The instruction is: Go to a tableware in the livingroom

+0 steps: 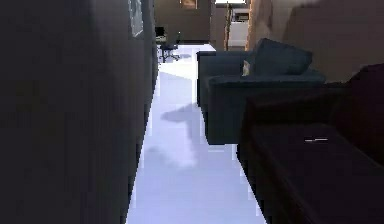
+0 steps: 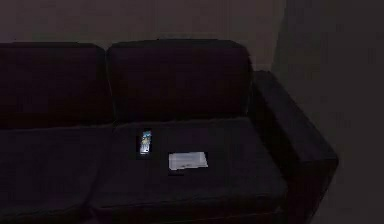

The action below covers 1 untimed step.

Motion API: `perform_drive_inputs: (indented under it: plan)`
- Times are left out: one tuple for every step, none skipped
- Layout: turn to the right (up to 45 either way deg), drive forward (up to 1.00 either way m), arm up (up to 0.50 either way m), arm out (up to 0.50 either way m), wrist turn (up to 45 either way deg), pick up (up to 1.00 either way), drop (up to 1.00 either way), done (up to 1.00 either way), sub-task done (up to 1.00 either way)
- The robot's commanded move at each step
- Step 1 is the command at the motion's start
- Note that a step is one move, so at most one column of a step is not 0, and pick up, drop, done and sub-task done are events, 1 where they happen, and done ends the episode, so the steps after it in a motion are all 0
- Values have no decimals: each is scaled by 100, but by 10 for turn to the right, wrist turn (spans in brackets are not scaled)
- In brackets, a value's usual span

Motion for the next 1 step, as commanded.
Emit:
perform_drive_inputs:
  plan:
    - [0, 100, 0, 0, 0, 0, 0, 0, 0]
